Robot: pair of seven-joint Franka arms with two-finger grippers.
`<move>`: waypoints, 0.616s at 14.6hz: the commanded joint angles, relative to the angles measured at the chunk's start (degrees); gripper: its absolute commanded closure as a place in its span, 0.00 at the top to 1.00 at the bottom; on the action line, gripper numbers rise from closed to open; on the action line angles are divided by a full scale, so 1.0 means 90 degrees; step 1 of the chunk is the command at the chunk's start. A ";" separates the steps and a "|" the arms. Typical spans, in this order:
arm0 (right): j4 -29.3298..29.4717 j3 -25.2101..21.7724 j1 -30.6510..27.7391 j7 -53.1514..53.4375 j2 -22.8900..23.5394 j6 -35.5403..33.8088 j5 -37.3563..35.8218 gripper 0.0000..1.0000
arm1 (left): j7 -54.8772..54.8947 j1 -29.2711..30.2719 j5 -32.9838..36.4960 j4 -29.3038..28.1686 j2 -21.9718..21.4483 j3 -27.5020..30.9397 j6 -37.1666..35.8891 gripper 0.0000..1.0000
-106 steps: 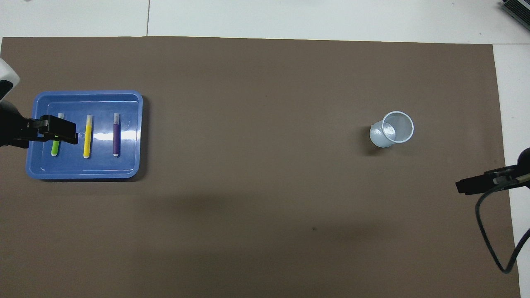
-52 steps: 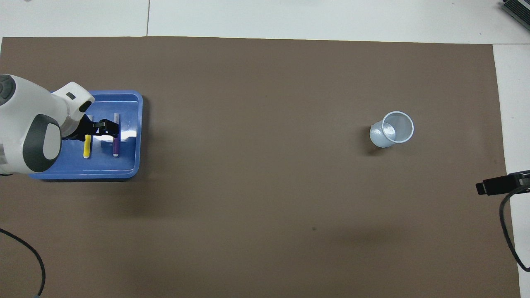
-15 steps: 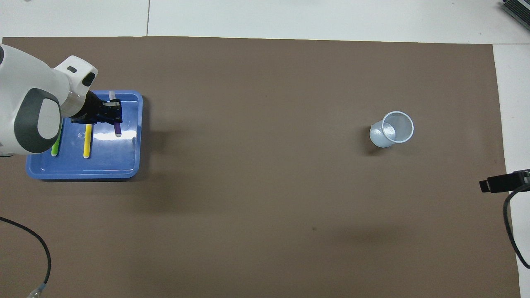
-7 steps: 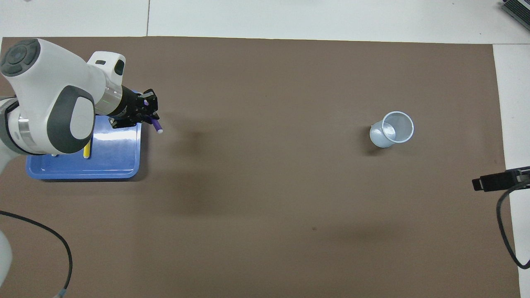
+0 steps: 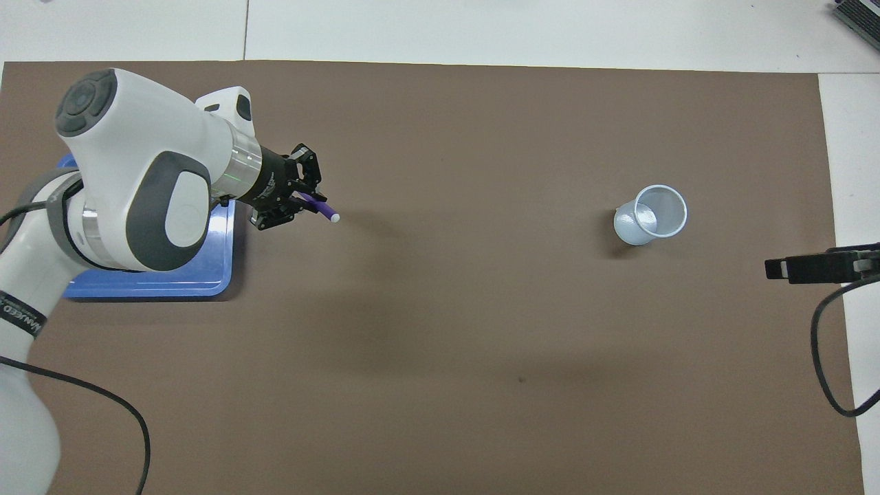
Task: Transfer and insert pens with both arms
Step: 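Lift the purple pen out of the tray with the left gripper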
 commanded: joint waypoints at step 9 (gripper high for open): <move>-0.0048 0.0097 0.0422 0.0071 0.1190 0.1651 0.2891 1.00 | -0.3807 -0.1817 -0.0257 -0.0035 -0.0001 0.0081 0.1774 0.00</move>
